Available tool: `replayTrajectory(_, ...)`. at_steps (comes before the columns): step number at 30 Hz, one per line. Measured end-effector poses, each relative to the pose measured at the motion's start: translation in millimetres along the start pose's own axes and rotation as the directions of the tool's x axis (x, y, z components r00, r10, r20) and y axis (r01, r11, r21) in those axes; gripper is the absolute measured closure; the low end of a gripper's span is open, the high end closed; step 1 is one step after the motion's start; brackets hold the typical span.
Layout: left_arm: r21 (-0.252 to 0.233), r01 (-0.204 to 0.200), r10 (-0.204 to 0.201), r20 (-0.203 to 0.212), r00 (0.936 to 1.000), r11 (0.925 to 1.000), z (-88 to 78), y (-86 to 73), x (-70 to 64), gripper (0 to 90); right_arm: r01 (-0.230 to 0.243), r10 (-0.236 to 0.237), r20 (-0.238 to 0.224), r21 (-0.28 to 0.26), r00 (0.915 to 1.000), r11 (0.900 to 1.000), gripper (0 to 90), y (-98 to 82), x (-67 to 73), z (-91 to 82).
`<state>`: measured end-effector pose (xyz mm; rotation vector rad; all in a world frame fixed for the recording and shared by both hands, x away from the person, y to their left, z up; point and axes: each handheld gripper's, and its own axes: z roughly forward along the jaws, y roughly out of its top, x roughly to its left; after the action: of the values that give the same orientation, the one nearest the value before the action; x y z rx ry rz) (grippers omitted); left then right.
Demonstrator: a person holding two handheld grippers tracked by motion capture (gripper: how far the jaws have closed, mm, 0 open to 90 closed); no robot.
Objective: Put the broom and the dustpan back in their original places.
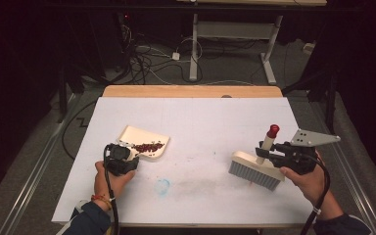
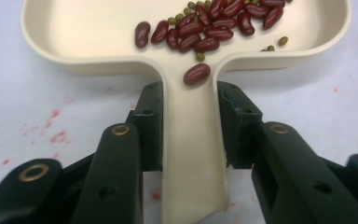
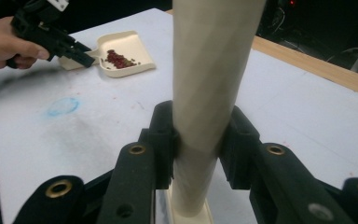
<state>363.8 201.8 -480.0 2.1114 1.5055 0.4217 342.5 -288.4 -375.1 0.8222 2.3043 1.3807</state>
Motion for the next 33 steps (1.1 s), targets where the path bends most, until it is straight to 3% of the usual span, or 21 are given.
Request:
replayTrajectory(3, -0.007, 0.012, -0.012, 0.045, 0.9989, 0.9999, 0.0, -0.6, -5.6, 51.9, -0.01, 0.01, 0.028, 0.014, 0.9996, 1.0, 68.3, 5.3, -11.6, 6.6)
replayTrajectory(5, -0.017, -0.002, 0.003, 0.078, 0.9969, 0.9999, -2.0, -0.8, -10.2, 49.4, -0.011, 0.01, 0.043, 0.024, 0.999, 1.0, 67.8, 9.9, -18.8, 12.6)
replayTrajectory(9, -0.02, -0.048, 0.05, 0.085, 0.9951, 0.9986, -4.8, -0.7, -19.0, 45.6, -0.026, 0.021, 0.085, 0.053, 0.9961, 0.998, 66.8, 19.7, -33.6, 25.6)
replayTrajectory(14, -0.023, -0.061, 0.063, 0.097, 0.9934, 0.9979, -4.0, -1.6, -17.1, 44.5, -0.082, 0.071, 0.131, 0.082, 0.9889, 0.993, 64.0, 25.3, -53.9, 45.6)
replayTrajectory(22, -0.032, -0.069, 0.071, 0.099, 0.9925, 0.9971, -1.0, -0.7, -12.2, 46.9, -0.132, 0.097, 0.213, 0.16, 0.9722, 0.978, 61.4, 34.4, -74.5, 81.9)
replayTrajectory(27, -0.035, -0.056, 0.06, 0.12, 0.991, 0.9978, 0.8, -1.0, -10.0, 46.7, -0.175, 0.122, 0.267, 0.182, 0.9559, 0.968, 61.0, 33.1, -82.3, 102.3)
replayTrajectory(33, -0.037, -0.084, 0.088, 0.144, 0.9856, 0.9958, -0.9, -1.6, -13.7, 42.0, -0.209, 0.144, 0.303, 0.196, 0.9422, 0.958, 60.7, 28.5, -88.8, 122.5)
